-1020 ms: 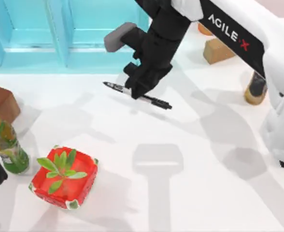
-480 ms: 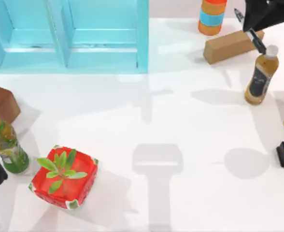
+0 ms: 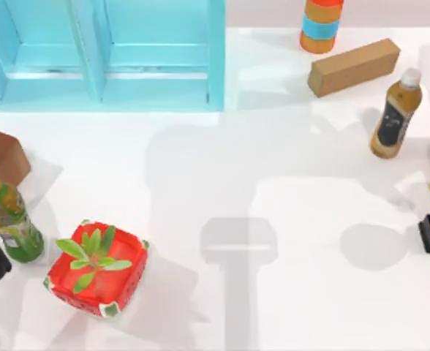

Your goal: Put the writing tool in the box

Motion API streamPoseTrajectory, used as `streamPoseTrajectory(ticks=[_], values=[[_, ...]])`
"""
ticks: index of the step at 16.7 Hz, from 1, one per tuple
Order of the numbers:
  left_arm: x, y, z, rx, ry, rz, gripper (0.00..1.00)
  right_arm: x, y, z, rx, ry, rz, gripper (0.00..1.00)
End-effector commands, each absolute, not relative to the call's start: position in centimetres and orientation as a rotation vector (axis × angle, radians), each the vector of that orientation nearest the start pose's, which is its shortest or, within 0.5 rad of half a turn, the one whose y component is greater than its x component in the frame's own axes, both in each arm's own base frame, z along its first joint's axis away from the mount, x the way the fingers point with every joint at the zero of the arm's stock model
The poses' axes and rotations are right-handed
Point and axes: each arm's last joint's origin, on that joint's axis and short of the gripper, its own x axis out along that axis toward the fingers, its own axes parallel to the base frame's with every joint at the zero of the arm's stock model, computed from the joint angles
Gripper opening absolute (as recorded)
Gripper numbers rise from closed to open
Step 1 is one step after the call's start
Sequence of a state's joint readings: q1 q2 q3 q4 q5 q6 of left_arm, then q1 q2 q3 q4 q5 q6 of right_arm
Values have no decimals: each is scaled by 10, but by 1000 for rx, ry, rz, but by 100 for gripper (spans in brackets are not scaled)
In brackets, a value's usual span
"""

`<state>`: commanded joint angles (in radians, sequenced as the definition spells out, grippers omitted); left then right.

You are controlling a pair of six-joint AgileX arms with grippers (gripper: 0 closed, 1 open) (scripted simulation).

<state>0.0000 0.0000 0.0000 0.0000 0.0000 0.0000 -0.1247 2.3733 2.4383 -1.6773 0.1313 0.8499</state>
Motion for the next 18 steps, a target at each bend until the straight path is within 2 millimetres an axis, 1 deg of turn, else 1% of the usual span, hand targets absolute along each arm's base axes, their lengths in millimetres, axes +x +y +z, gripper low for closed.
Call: streamPoseTrajectory(ticks=[2,4,7,9,16,18], values=[[106,-1,160,0,0,0,100,437,-83,254,709,1368,-1101,0],[106,-1,160,0,0,0,100,423,-108,247,742,1315,-1306,0],[106,-1,160,0,0,0,100,406,-132,232,730,1290,-1521,0],[106,-1,160,0,0,0,100,401,-139,227,718,1285,-1579,0],[106,-1,160,0,0,0,100,401,-137,225,718,1283,-1572,0],[106,-1,160,0,0,0,100,399,-136,219,722,1274,-1569,0]])
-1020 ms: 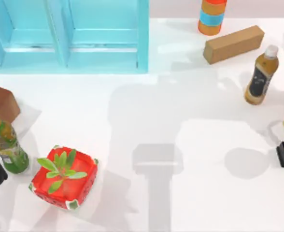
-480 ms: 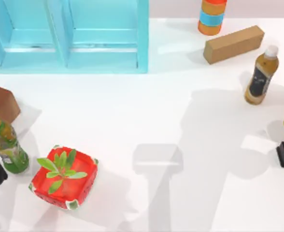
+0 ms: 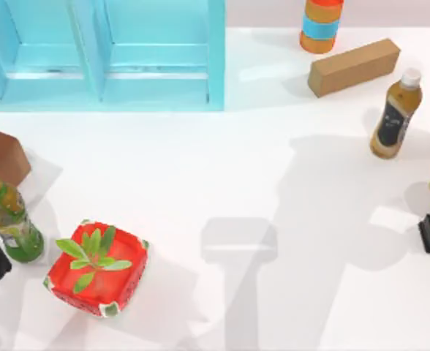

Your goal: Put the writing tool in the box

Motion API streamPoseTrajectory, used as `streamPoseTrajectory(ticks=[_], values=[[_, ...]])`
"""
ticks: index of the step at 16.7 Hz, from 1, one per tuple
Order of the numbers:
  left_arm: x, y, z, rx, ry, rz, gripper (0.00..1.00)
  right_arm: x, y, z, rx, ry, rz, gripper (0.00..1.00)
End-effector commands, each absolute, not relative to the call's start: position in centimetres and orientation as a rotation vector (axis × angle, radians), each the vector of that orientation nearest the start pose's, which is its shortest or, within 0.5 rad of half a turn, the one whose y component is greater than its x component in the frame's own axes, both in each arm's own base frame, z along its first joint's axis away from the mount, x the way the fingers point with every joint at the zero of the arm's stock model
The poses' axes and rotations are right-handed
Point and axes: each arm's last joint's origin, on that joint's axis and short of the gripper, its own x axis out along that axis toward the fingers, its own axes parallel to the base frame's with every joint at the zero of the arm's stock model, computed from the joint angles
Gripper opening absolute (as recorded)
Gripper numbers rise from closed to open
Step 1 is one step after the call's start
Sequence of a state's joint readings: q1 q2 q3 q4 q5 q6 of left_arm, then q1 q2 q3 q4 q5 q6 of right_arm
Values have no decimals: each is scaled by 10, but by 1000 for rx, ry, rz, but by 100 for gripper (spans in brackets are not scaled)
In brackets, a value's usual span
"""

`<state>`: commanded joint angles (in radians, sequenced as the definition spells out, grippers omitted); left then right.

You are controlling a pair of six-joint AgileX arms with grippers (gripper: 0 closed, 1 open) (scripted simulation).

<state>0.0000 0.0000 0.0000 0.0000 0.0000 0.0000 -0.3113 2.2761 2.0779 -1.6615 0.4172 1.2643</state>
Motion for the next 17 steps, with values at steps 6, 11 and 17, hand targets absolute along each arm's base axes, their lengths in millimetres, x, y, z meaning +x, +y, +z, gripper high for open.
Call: streamPoseTrajectory(ticks=[6,11,17], values=[[106,-1,160,0,0,0,100,386,-131,186,710,1298,-1582,0],[106,-1,160,0,0,0,100,376,-126,168,718,1285,-1580,0],[106,-1,160,0,0,0,100,376,-126,168,718,1285,-1580,23]])
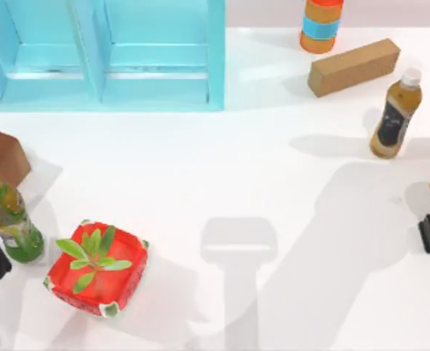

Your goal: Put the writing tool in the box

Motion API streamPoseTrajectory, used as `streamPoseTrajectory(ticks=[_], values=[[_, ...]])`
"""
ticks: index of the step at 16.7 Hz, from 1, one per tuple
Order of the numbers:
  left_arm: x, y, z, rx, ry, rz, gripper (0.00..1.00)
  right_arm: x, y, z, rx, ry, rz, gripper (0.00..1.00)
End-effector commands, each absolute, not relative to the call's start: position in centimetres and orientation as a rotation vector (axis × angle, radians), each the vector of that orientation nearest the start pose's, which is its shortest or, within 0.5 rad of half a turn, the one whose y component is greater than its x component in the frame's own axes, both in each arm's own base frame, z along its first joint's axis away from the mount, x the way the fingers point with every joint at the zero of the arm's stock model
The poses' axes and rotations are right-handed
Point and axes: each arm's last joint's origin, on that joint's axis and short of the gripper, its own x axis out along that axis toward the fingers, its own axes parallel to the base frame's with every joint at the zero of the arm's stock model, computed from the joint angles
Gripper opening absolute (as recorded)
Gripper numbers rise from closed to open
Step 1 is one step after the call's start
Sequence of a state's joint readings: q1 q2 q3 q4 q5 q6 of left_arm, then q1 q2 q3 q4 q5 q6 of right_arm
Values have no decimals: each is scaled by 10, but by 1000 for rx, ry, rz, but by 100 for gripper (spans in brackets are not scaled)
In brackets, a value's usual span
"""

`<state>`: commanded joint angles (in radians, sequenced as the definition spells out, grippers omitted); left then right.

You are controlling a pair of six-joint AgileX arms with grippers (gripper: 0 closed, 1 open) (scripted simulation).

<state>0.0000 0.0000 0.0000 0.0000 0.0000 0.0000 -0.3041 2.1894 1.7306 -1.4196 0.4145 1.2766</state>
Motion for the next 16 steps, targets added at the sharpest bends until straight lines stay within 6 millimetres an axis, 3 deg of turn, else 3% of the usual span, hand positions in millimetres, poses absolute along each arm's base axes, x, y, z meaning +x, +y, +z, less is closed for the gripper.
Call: streamPoseTrajectory(ticks=[10,16], values=[[106,-1,160,0,0,0,100,376,-126,168,718,1285,-1580,98],[106,-1,160,0,0,0,100,376,-126,168,718,1285,-1580,100]])
